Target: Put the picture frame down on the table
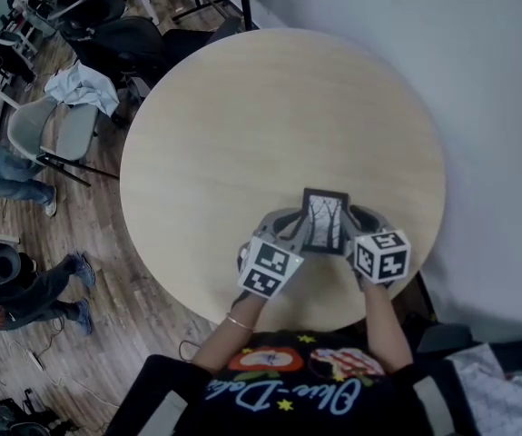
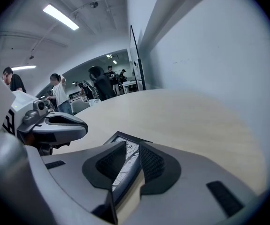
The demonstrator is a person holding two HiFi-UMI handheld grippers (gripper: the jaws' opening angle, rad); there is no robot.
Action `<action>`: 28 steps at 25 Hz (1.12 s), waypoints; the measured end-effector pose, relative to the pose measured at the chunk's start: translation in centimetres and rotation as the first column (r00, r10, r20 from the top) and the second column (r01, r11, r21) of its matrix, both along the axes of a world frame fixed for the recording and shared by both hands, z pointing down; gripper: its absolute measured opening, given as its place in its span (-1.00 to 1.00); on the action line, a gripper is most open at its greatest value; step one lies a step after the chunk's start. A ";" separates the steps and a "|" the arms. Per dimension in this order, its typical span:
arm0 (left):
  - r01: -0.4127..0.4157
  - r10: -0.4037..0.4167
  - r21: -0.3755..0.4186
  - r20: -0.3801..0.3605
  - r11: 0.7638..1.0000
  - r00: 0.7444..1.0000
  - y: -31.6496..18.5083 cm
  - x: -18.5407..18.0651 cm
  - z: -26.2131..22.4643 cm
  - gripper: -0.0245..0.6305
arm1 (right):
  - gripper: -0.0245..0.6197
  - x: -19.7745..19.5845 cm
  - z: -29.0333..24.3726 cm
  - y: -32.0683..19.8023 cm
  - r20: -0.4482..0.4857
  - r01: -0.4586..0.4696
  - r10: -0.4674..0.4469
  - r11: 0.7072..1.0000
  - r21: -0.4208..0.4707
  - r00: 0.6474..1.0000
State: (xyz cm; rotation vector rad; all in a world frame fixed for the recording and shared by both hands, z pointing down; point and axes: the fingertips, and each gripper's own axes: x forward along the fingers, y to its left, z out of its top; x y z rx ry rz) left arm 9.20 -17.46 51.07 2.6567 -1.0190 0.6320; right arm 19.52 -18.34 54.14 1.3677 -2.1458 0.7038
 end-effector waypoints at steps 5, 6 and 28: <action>0.010 -0.009 0.046 -0.036 0.999 0.999 0.3 -0.2 -1.6 -0.93 | -0.93 -0.7 -2.7 0.6 0.027 0.011 -0.014 0.996 0.094 1.000; 0.012 -0.009 0.063 -0.047 0.998 0.999 0.5 -0.2 -2.2 -0.93 | -0.93 -0.9 -3.4 0.7 0.038 0.012 -0.017 0.993 0.119 0.999; 0.030 0.011 0.266 -0.149 0.964 0.989 2.6 -0.5 -10.0 -0.93 | -0.93 -2.6 -13.8 3.5 0.096 0.043 -0.092 0.905 0.423 0.991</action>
